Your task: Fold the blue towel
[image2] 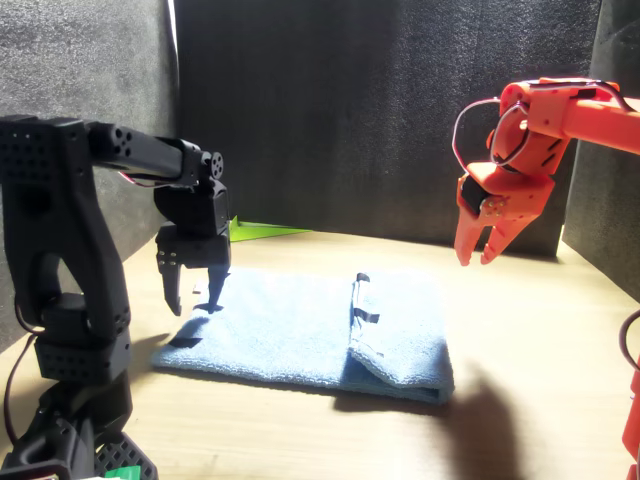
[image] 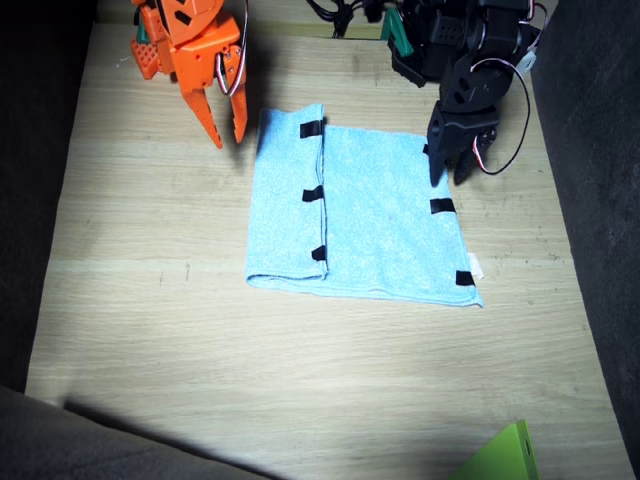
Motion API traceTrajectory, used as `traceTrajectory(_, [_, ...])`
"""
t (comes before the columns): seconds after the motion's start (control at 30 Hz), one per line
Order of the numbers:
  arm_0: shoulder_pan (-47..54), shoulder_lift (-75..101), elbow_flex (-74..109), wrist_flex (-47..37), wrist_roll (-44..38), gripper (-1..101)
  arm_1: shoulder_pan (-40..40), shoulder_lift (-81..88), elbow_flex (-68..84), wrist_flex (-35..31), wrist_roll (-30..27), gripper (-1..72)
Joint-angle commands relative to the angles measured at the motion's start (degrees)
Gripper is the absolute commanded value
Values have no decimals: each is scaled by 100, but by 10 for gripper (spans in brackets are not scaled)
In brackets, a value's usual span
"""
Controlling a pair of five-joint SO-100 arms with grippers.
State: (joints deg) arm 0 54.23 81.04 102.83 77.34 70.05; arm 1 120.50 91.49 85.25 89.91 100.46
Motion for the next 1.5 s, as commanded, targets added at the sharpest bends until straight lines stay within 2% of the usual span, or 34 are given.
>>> traceTrajectory(0.0, [-44,79,114,-79,-123,237,18,105,97,-44,9,149])
traceTrajectory(0.43, [70,202,448,-299,-360,242,-105,431,114,176,18,149])
traceTrajectory(0.47, [70,220,483,-299,-369,214,-105,483,114,202,0,148])
traceTrajectory(0.53, [44,255,527,-290,-378,48,-141,615,114,272,-18,147])
traceTrajectory(0.57, [35,255,527,-290,-369,11,-158,686,114,299,-26,147])
traceTrajectory(0.8, [35,791,703,-475,-299,-4,-316,1028,369,466,-79,138])
traceTrajectory(1.03, [-35,501,-483,396,79,-4,-220,1213,1257,88,0,134])
traceTrajectory(1.47, [-993,-1793,-3032,1468,334,-4,-114,1283,1705,-26,105,136])
